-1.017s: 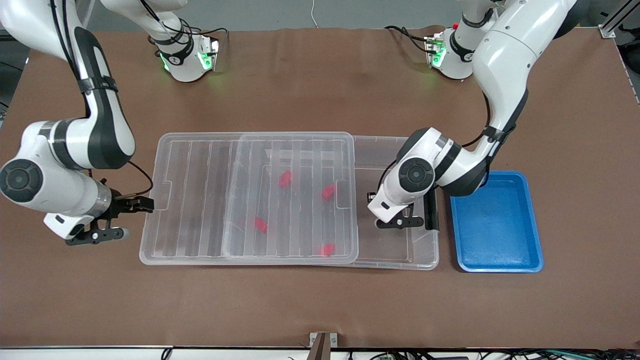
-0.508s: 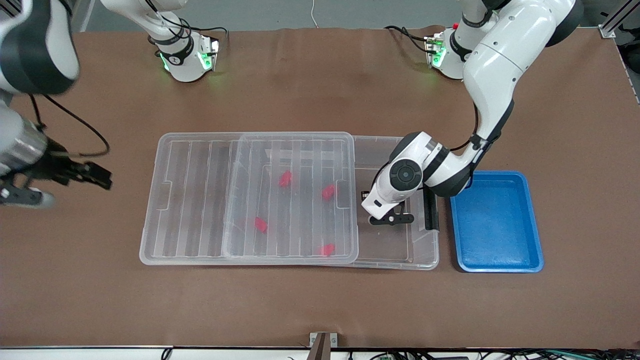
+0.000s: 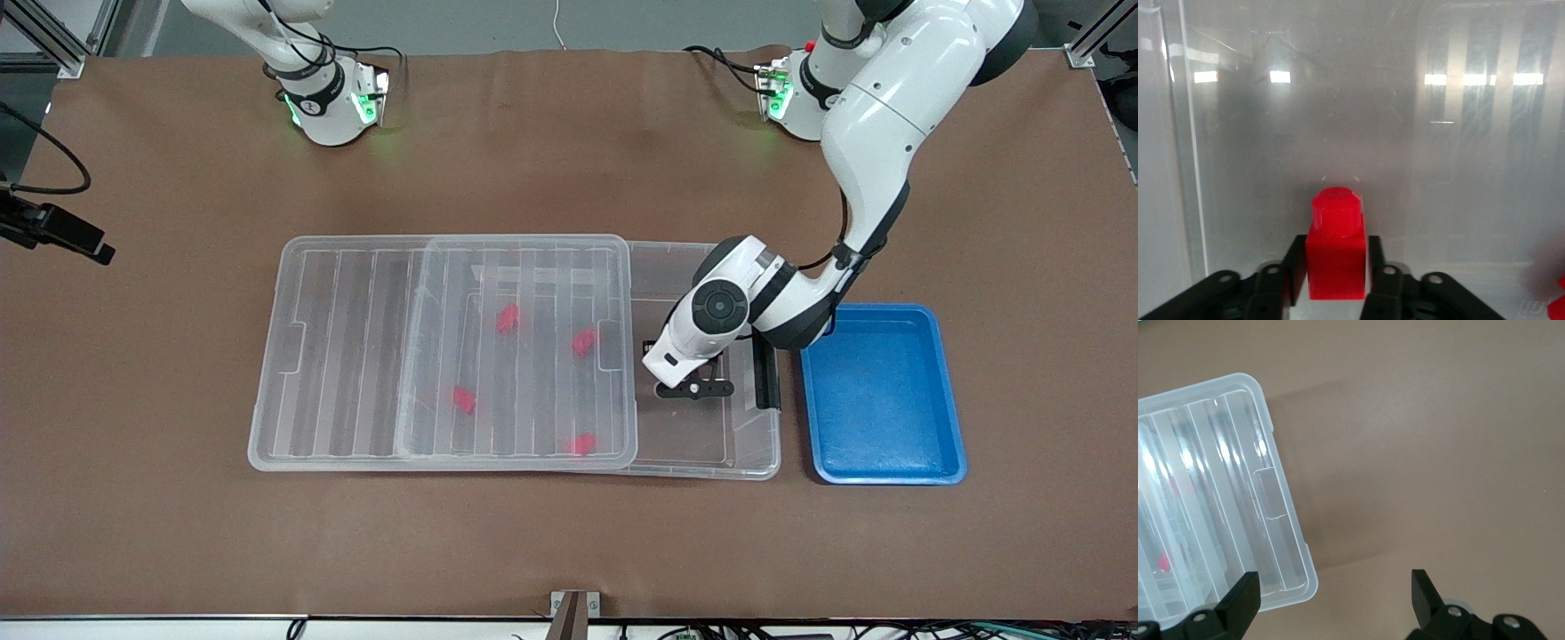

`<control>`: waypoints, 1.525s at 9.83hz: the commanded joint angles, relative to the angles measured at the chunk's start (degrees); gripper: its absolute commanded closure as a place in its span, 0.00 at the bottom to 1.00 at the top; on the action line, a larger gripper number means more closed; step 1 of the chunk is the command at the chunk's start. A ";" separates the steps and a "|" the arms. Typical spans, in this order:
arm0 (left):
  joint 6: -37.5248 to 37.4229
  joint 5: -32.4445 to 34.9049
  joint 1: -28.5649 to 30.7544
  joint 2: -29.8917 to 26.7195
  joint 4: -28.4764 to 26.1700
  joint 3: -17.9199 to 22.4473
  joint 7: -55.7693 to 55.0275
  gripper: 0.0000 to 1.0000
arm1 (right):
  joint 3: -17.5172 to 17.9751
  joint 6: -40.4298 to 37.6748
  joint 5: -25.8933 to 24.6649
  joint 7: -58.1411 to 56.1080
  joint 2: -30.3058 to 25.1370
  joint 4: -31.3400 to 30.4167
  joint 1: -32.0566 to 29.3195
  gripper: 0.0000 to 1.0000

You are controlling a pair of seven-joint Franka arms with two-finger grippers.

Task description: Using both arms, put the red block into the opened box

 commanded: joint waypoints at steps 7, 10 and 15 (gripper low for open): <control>-11.62 1.64 1.48 -17.74 1.41 -0.22 1.26 0.00 | -2.64 -1.76 0.91 -8.78 -1.23 -1.47 -0.32 0.00; -22.15 0.24 6.48 -22.76 10.09 -0.48 11.95 0.00 | -2.28 -0.80 1.00 -12.53 -0.18 -3.38 0.99 0.00; -32.81 -10.22 15.80 -31.63 15.31 -0.49 20.44 0.00 | -2.28 28.52 1.00 -32.48 8.69 -21.48 0.38 1.00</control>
